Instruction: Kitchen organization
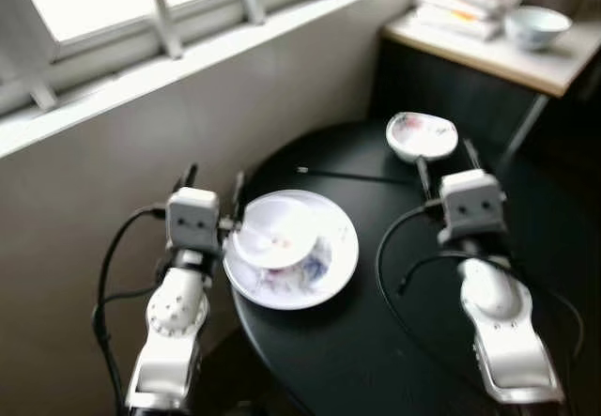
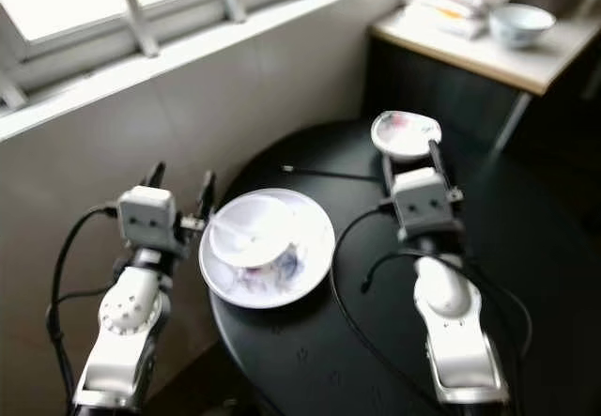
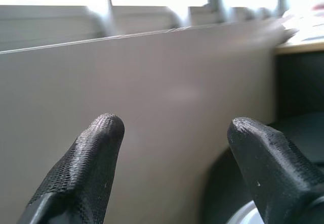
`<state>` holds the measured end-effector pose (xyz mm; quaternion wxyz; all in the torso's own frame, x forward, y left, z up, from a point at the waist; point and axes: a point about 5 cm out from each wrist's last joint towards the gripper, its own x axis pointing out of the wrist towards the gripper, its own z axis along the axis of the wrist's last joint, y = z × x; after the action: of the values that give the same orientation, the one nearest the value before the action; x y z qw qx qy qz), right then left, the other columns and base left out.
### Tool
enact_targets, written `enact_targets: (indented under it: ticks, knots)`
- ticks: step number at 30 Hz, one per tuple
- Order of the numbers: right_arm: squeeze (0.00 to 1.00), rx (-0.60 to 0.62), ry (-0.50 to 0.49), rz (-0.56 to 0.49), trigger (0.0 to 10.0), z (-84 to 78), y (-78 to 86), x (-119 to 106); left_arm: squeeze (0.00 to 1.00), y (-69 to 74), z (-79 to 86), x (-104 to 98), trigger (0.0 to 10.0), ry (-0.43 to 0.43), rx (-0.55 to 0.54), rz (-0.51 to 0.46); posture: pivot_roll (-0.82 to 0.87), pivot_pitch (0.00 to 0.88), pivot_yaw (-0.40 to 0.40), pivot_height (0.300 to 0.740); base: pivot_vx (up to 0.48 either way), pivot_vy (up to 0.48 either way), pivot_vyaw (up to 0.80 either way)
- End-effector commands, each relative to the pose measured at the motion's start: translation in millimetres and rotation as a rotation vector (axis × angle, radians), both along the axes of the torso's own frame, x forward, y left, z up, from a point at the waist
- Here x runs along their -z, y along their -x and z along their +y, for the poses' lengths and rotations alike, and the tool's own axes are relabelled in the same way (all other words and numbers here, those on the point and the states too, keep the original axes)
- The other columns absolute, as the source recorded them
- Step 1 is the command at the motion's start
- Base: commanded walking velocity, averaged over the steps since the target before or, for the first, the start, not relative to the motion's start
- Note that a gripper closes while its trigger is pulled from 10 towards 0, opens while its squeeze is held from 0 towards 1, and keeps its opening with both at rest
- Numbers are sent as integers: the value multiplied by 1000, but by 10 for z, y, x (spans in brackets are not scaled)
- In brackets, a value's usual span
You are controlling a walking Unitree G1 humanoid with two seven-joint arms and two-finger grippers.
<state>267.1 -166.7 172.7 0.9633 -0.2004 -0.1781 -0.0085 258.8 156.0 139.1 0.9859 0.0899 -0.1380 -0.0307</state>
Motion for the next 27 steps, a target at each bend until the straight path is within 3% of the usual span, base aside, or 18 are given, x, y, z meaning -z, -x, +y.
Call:
enact_targets:
  ticks: [1, 10, 13, 19, 27]
  knots:
    - [0, -5, -4, -2, 10000, 10, 0, -10, 0, 2, 23, -1, 10000, -2, -10, 1, -71, 26, -3, 740, 0, 0, 800]
    - [0, 1, 9, 4, 10000, -7, -4, -6, 0, 2, 25, 4, 10000, -4, -14, 5, -73, 29, -5, 740, 0, 0, 0]
    - [0, 4, 32, 15, 10000, -2, -15, 4, 0, 5, 26, 6, 10000, -4, -15, 6, -73, 30, -5, 740, 0, 0, 800]
    - [0, 10, -12, 10, 10000, -28, -14, 0, 0, 7, 23, 13, 10000, -5, -15, 10, -74, 31, -6, 740, 0, 0, 800]
    - [0, 20, -31, 13, 10000, -47, -17, -1, 0, 4, 24, 22, 10000, -8, -15, 17, -74, 31, -6, 740, 0, 0, 0]
